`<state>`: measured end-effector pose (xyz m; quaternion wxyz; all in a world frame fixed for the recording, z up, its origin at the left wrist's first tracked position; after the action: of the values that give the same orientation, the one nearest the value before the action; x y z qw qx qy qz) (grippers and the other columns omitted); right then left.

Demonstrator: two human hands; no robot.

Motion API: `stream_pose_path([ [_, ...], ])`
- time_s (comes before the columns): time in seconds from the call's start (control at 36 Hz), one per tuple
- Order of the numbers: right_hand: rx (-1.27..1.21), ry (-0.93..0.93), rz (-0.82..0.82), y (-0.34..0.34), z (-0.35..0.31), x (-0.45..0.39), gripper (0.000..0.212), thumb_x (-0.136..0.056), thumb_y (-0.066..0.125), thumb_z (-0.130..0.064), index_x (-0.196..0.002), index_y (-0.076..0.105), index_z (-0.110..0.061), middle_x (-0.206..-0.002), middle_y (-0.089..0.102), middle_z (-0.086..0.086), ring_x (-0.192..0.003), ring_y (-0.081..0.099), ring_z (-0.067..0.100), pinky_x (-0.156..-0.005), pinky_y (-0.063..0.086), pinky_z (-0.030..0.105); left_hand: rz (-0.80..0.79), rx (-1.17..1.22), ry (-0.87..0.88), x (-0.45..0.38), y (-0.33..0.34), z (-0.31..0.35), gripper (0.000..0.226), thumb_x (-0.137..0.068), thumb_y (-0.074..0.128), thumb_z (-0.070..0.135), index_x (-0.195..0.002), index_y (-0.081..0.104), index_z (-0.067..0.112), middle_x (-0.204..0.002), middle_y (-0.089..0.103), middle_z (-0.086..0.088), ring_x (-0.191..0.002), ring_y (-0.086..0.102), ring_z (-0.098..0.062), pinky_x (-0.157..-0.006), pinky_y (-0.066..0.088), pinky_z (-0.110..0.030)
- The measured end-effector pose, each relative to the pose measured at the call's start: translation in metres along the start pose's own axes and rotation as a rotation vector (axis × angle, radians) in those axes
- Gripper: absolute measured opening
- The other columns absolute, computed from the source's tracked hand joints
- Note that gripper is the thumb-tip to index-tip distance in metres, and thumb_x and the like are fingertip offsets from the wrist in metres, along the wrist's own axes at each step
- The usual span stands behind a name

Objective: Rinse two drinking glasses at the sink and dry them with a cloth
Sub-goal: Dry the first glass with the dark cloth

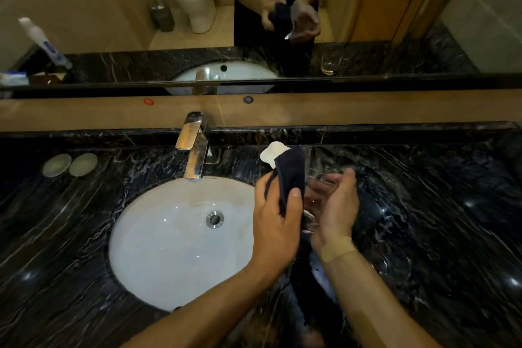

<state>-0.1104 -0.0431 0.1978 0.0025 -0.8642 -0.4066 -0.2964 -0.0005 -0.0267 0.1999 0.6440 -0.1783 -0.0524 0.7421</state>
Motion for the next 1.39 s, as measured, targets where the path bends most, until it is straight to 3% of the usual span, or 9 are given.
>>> stream_pose_path([
  [0.17, 0.167, -0.008, -0.208, 0.005, 0.007, 0.01, 0.058, -0.089, 0.047, -0.069, -0.111, 0.062, -0.018, -0.104, 0.073, 0.001, -0.093, 0.072, 0.014, -0.075, 0.057, 0.033, -0.012, -0.147, 0.137, 0.004, 0.002, -0.001, 0.043, -0.101, 0.037, 0.05, -0.143, 0.037, 0.04, -0.142, 0.031, 0.014, -0.121, 0.042, 0.011, -0.092, 0.035, -0.001],
  [0.33, -0.08, 0.112, -0.227, 0.012, -0.003, 0.011, 0.043, -0.094, 0.055, -0.032, -0.119, 0.06, 0.002, -0.118, 0.061, 0.03, -0.098, 0.061, 0.034, -0.091, 0.05, 0.05, -0.078, -0.222, 0.344, 0.018, 0.003, 0.002, 0.042, -0.102, 0.037, 0.049, -0.142, 0.039, 0.036, -0.153, 0.027, 0.003, -0.129, 0.049, -0.015, -0.098, 0.045, -0.018],
  [0.47, -0.165, 0.263, -0.289, 0.006, 0.001, 0.005, 0.054, -0.089, 0.05, -0.032, -0.123, 0.058, 0.009, -0.112, 0.059, 0.026, -0.098, 0.055, 0.037, -0.087, 0.044, 0.045, 0.047, -0.134, 0.351, 0.027, 0.004, 0.006, 0.041, -0.093, 0.055, 0.03, -0.133, 0.05, 0.032, -0.143, 0.038, -0.003, -0.133, 0.036, 0.007, -0.103, 0.034, -0.007],
  [0.67, -0.106, 0.245, -0.377, -0.002, -0.001, -0.002, 0.033, -0.09, 0.045, -0.035, -0.092, 0.069, -0.012, -0.084, 0.074, 0.01, -0.056, 0.065, 0.017, -0.046, 0.048, 0.021, 0.068, 0.159, -0.073, 0.0, 0.002, 0.003, 0.028, -0.086, 0.048, 0.048, -0.108, 0.056, 0.064, -0.115, 0.057, 0.009, -0.106, 0.058, -0.005, -0.088, 0.049, -0.024],
  [0.81, 0.024, 0.172, -0.378, -0.001, -0.001, 0.002, 0.064, -0.076, 0.063, -0.067, -0.107, 0.068, -0.012, -0.099, 0.075, 0.007, -0.086, 0.07, 0.022, -0.075, 0.058, 0.041, -0.03, 0.473, -0.514, -0.016, 0.01, -0.017, 0.028, -0.072, 0.056, 0.051, -0.084, 0.071, 0.031, -0.085, 0.073, -0.002, -0.079, 0.068, -0.018, -0.065, 0.054, -0.033],
  [0.89, 0.09, 0.029, -0.424, 0.001, 0.003, 0.008, 0.071, -0.067, 0.081, -0.052, -0.118, 0.06, -0.008, -0.119, 0.068, 0.016, -0.105, 0.068, 0.025, -0.094, 0.054, 0.05, -0.046, 0.512, -0.65, -0.024, 0.006, -0.026, 0.024, -0.071, 0.059, 0.045, -0.067, 0.067, 0.024, -0.069, 0.064, -0.002, -0.066, 0.06, -0.018, -0.058, 0.047, -0.032],
  [1.0, 0.155, -0.062, -0.467, -0.002, 0.013, 0.005, 0.069, -0.058, 0.086, -0.014, -0.12, 0.058, -0.012, -0.124, 0.063, 0.013, -0.109, 0.067, 0.023, -0.093, 0.055, 0.041, -0.175, 0.491, -0.764, -0.029, 0.001, -0.038, 0.04, -0.081, 0.056, 0.039, -0.091, 0.071, 0.003, -0.083, 0.07, -0.015, -0.072, 0.065, -0.025, -0.06, 0.052, -0.035],
  [1.19, 0.198, -0.185, -0.48, -0.003, 0.015, -0.004, 0.064, -0.054, 0.088, -0.022, -0.114, 0.064, -0.018, -0.114, 0.067, 0.009, -0.103, 0.068, 0.02, -0.081, 0.056, 0.026, -0.472, 0.505, -0.933, -0.028, -0.001, -0.056, 0.046, -0.087, 0.053, 0.043, -0.11, 0.069, 0.006, -0.102, 0.072, -0.019, -0.089, 0.069, -0.032, -0.076, 0.056, -0.042],
  [1.39, 0.642, -0.596, -0.352, -0.011, 0.0, -0.04, 0.07, -0.056, 0.094, -0.035, -0.117, 0.06, -0.027, -0.117, 0.062, -0.001, -0.106, 0.059, 0.016, -0.09, 0.046, 0.021, -0.763, 0.375, -1.095, -0.001, -0.018, -0.092, 0.043, -0.093, 0.049, 0.034, -0.112, 0.061, -0.003, -0.095, 0.064, -0.029, -0.067, 0.06, -0.03, -0.062, 0.052, -0.033],
])
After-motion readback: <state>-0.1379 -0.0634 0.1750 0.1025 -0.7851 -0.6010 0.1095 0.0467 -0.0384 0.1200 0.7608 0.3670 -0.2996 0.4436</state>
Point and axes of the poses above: each hand's wrist, its own x-axis away from the middle knuckle, its own y-axis out of the palm, z = x × y, the point moved 4 cm from there along -x, towards the middle knuckle
